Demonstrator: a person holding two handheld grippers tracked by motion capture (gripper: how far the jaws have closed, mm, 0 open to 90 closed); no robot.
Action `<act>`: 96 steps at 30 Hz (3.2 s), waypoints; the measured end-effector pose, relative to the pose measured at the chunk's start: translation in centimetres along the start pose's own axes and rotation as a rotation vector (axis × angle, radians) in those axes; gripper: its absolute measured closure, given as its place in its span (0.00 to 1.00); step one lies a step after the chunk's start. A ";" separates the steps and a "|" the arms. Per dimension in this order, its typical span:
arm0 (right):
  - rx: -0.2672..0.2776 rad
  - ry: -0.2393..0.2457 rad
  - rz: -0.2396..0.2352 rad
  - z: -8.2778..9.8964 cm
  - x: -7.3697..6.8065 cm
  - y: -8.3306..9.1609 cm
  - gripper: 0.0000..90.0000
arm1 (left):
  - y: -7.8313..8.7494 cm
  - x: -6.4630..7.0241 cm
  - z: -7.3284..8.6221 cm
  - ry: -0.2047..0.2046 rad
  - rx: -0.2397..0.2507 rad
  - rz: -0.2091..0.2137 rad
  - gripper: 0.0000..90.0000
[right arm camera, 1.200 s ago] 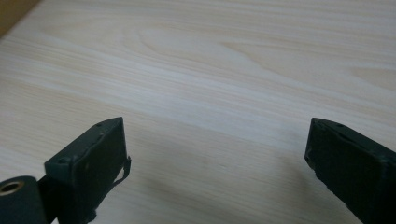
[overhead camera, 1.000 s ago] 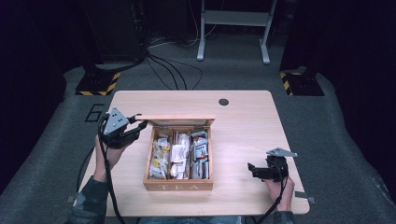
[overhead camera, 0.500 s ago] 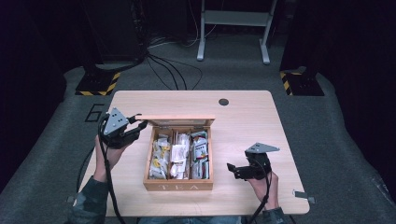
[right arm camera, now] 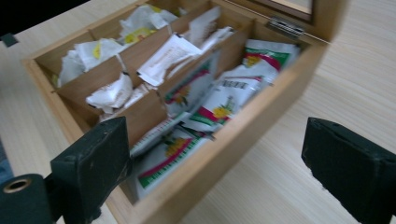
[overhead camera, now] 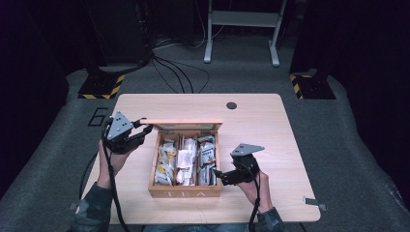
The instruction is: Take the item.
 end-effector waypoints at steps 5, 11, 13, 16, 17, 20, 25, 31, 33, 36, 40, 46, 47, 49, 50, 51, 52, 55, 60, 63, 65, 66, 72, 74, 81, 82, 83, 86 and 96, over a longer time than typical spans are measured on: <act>-0.016 0.038 -0.036 -1.1 -1.3 -1.1 0.08 | 0.0 0.0 0.0 0.001 0.001 0.000 0.71; -0.023 0.065 -0.064 -1.9 -2.3 -2.3 0.08 | 0.0 0.0 0.0 0.001 0.002 -0.001 0.71; -0.036 0.067 -0.071 -2.2 -2.7 -2.8 0.08 | 0.0 0.0 0.0 0.001 0.000 -0.001 0.71; -0.054 0.081 -0.081 -2.5 -3.3 -3.6 0.08 | 0.0 0.0 0.0 0.002 -0.002 -0.001 0.71; -0.057 0.087 -0.086 -2.6 -3.4 -3.9 0.09 | 0.0 0.0 -0.1 0.001 -0.002 -0.002 0.71; -0.075 0.119 -0.099 -2.9 -3.9 -4.7 0.10 | 0.0 0.0 0.0 0.001 -0.004 0.000 0.71; -0.096 0.136 -0.122 -3.5 -4.9 -6.2 0.11 | 0.0 0.0 0.0 0.002 -0.002 0.001 0.71; -0.112 0.165 -0.121 -4.3 -5.4 -7.2 0.11 | 0.0 0.1 0.0 0.006 0.001 0.001 0.71; -0.111 0.160 -0.110 -4.4 -5.6 -7.2 0.11 | 0.0 0.1 0.1 0.006 0.001 0.002 0.71; -0.104 0.165 -0.105 -4.6 -5.7 -7.0 0.12 | 0.0 0.1 0.0 0.006 0.001 0.000 0.71; -0.087 0.173 -0.098 -4.8 -6.1 -6.8 0.15 | 0.0 0.1 0.0 0.006 0.002 0.000 0.71; -0.132 0.182 -0.129 -5.1 -6.7 -7.8 0.18 | 0.0 0.1 0.0 0.005 0.001 0.001 0.71; -0.133 0.179 -0.127 -5.1 -6.9 -8.1 0.19 | 0.0 0.1 0.0 0.006 0.002 0.001 0.71; -0.150 0.195 -0.127 -5.2 -6.9 -8.6 0.26 | 0.0 0.1 0.1 0.006 0.001 0.000 0.71; -0.156 0.203 -0.128 -5.2 -7.0 -8.8 0.29 | 0.0 0.1 0.1 0.005 0.002 0.000 0.71; -0.167 0.204 -0.125 -5.3 -7.0 -9.0 0.31 | 0.0 0.1 0.1 0.005 0.001 0.000 0.71; -0.178 0.200 -0.126 -5.2 -7.1 -9.2 0.34 | 0.0 0.1 0.1 0.005 0.002 0.000 0.71; -0.190 0.212 -0.116 -5.3 -6.9 -9.8 0.45 | 0.0 0.1 0.1 0.004 0.001 0.000 0.71; -0.222 0.221 -0.122 -5.2 -7.1 -10.6 0.62 | 0.0 0.1 0.0 0.004 0.001 0.000 0.71; -0.251 0.231 -0.110 -5.1 -7.3 -10.8 0.72 | 0.0 0.2 0.0 0.004 0.000 0.000 0.71; -0.259 0.233 -0.117 -5.0 -7.6 -11.0 0.77 | 0.0 0.2 0.0 0.007 0.002 -0.002 0.71; -0.268 0.237 -0.112 -5.0 -7.6 -11.1 0.80 | 0.0 0.2 0.0 0.007 0.002 -0.002 0.71; -0.267 0.268 -0.132 -5.0 -7.7 -11.1 0.94 | 0.0 0.2 0.0 0.005 0.001 -0.001 0.71; -0.268 0.263 -0.131 -5.0 -7.9 -11.1 0.98 | 0.0 0.2 0.0 0.004 -0.001 -0.002 0.71; -0.250 0.261 -0.125 -4.9 -8.1 -10.6 1.00 | 0.0 0.2 0.0 0.010 0.004 0.002 0.71; -0.237 0.263 -0.127 -5.0 -8.1 -10.6 1.00 | 0.0 0.2 0.0 0.006 0.001 0.001 0.71; -0.225 0.266 -0.127 -5.0 -8.1 -10.4 1.00 | 0.1 0.2 0.0 0.003 -0.002 0.000 0.71; -0.193 0.261 -0.118 -5.2 -7.9 -10.0 1.00 | 0.1 0.2 0.0 0.001 -0.005 -0.001 0.71; -0.132 0.230 -0.123 -5.6 -6.9 -7.8 1.00 | 0.1 0.2 0.0 0.003 -0.005 -0.002 0.71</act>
Point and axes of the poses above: each handheld gripper's, and its own axes: y roughly backward along the jaws, z roughly out of its underside, x roughly to its right, the point moved 3 cm from there along -y, roughly forward along the jaws, and after that the axes turned 7 degrees about -x, right-handed, at the moved point
